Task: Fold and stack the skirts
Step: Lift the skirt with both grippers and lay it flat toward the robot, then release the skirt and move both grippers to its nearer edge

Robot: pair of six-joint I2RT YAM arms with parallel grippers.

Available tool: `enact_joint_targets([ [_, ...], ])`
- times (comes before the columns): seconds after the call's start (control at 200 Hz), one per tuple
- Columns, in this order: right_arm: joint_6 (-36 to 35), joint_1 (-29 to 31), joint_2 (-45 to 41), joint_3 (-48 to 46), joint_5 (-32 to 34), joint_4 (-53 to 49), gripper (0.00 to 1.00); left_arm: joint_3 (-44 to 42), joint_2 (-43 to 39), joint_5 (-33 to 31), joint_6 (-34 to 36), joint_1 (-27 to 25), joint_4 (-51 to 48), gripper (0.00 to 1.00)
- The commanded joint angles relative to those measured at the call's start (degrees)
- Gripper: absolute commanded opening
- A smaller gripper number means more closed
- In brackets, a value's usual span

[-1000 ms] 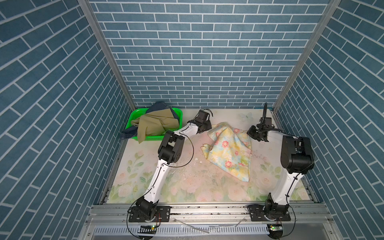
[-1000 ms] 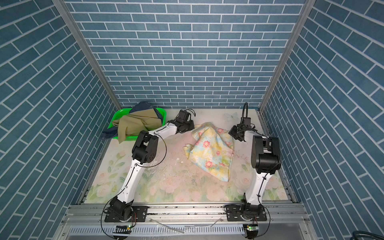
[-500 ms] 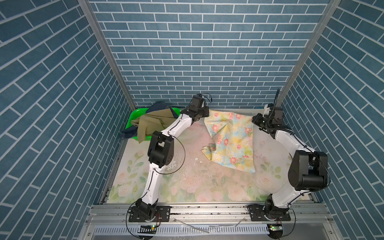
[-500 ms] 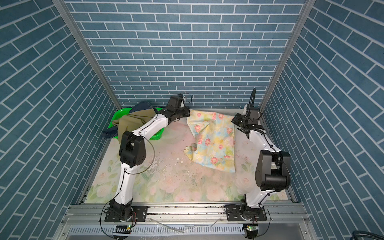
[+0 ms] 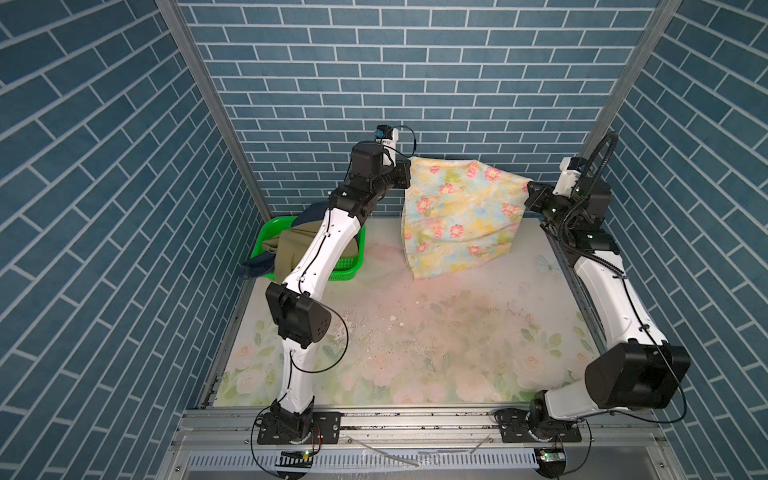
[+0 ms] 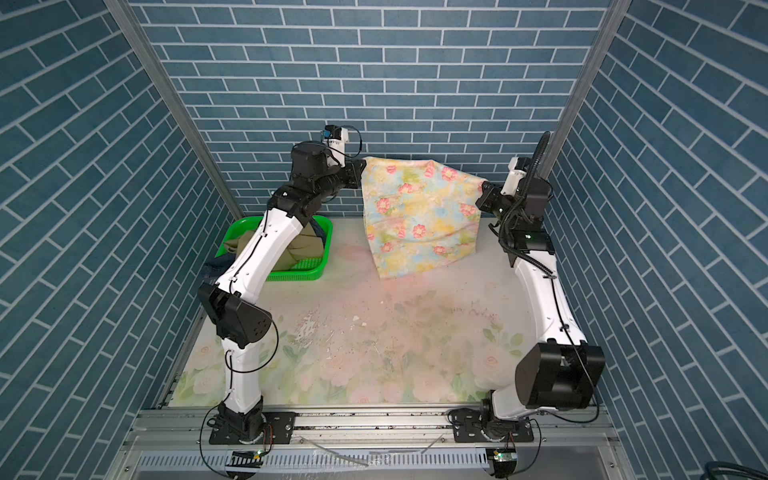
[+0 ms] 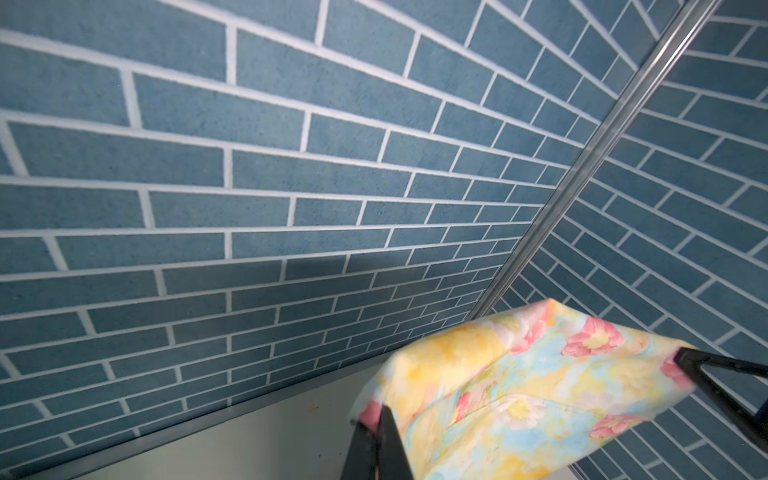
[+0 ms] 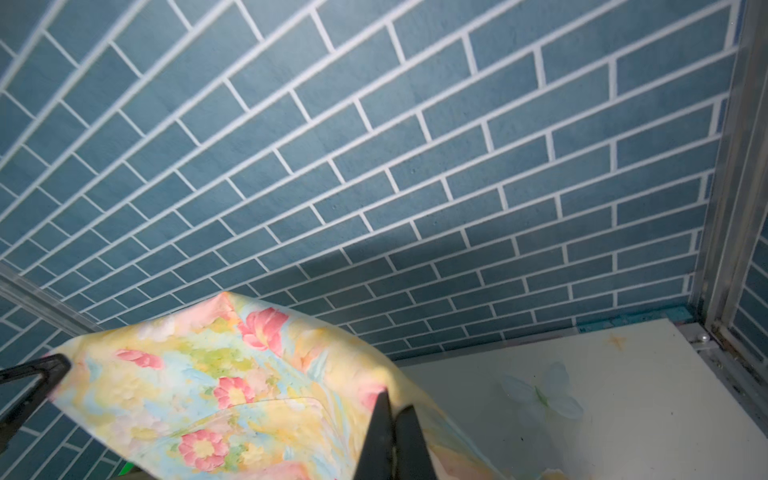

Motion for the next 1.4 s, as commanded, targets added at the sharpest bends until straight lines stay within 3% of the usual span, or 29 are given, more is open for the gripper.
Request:
enact_joint_targets([
  [0.0, -4.1, 0.4, -8.1, -7.0, -1.3, 0.9, 0.00, -12.3, -9.6, 1.9, 2.7, -1.7, 3.7, 0.00],
  [0.195, -2.8, 1.9, -32.5, -35.8, 2.2, -3.5, 0.01, -53.7, -30.7, 3.5, 0.8, -5.2, 22.3, 0.00],
  [0.25, -1.5, 2.2, -42.1, -42.0, 4.7, -9.9, 0.25, -66.0, -36.4, 3.3, -1.9, -6.0, 29.3, 0.01],
  [0.29, -0.6, 2.3, -48.9, -45.3, 6.0, -15.6, 0.50, -74.4, -40.2, 2.9, -3.6, -6.6, 33.8, 0.15],
  [0.35, 1.6, 2.3, -59.2, -48.6, 8.1, -24.0, 0.74, -84.3, -45.2, 1.5, -5.8, -7.2, 37.1, 0.54],
  [0.385, 2.8, 2.4, -64.1, -49.7, 8.4, -27.8, 0.80, -88.4, -47.7, 1.2, -6.3, -7.5, 37.6, 0.67],
  [0.465, 7.0, 2.3, -69.7, -50.7, 9.2, -33.4, 0.80, -93.5, -53.3, -3.6, -5.9, -8.7, 33.5, 0.84],
  [0.54, 9.9, 2.3, -66.9, -50.7, 9.9, -35.6, 0.79, -93.5, -55.5, -5.4, -4.8, -8.8, 28.8, 0.90],
  [0.66, 13.6, 2.3, -52.8, -50.6, 7.1, -30.4, 0.77, -89.1, -52.8, -9.0, -4.0, -8.8, 22.9, 0.92],
  [0.845, 12.5, 2.1, -27.7, -44.6, 4.8, -19.9, 0.74, -73.7, -35.5, -11.6, -3.1, -8.7, 11.6, 0.93],
  [0.965, 11.2, 1.0, -14.8, -38.4, 5.1, -15.7, 0.73, -64.4, -24.0, -10.4, -2.6, -8.6, 9.5, 0.94],
  [1.15, 11.0, -1.5, 0.1, -31.4, 5.7, -11.0, 0.71, -52.2, -9.7, -8.4, -1.7, -8.1, 8.6, 0.96],
  [1.395, 11.1, -4.1, 14.5, -22.5, 3.3, -6.3, 0.64, -42.2, 1.0, -5.4, -1.6, -5.7, 7.8, 0.97],
])
